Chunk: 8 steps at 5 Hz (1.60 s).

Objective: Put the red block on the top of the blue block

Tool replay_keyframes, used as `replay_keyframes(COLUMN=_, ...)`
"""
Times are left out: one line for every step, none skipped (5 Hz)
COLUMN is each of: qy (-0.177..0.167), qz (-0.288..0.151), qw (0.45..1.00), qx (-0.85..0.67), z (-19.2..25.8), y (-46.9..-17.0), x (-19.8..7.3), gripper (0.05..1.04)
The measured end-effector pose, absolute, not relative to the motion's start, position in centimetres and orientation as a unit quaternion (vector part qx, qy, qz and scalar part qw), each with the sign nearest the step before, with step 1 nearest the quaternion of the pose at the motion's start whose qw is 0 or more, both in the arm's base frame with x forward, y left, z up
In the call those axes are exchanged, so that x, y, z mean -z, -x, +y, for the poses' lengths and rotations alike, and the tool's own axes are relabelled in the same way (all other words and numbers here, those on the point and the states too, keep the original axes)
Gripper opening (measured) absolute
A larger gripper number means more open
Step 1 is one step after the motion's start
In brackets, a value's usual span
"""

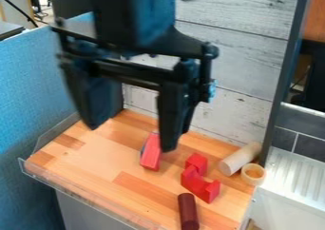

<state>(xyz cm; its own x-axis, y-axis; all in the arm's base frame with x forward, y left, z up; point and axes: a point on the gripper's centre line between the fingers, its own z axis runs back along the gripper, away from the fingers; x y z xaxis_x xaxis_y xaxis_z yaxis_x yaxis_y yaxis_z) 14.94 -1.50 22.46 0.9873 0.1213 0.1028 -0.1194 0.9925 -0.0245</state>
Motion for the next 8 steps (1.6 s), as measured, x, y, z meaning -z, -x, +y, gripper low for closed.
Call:
replay_keyframes(qy=0.003, qz=-0.065, qw=0.993, qx=-0.097, z=-0.7, y=-17.2, x=-21.5, gripper=0.999)
replay_keyframes(qy=-0.002, qz=-0.085, qw=0.991, qx=-0.108, z=-0.4, y=-19.2, x=-20.6, gripper=0.999)
replay_keyframes(qy=-0.016, qz=-0.091, qw=0.987, qx=-0.133, z=1.0, y=-21.2, x=-18.6, gripper=0.999)
replay_keyframes(qy=-0.051, qz=-0.087, qw=0.986, qx=-0.135, z=2.2, y=-23.1, x=-16.7, gripper=0.999)
replay_keyframes(qy=-0.110, qz=-0.099, qw=0.983, qx=-0.110, z=4.2, y=-25.5, x=-14.6, gripper=0.999)
replay_keyframes(qy=-0.113, qz=-0.122, qw=0.982, qx=-0.089, z=6.5, y=-27.0, x=-12.9, gripper=0.999)
replay_keyframes(qy=-0.109, qz=-0.163, qw=0.979, qx=-0.063, z=7.4, y=-27.8, x=-11.4, gripper=0.999)
replay_keyframes(qy=-0.107, qz=-0.178, qw=0.977, qx=-0.053, z=8.8, y=-29.2, x=-8.2, gripper=0.999)
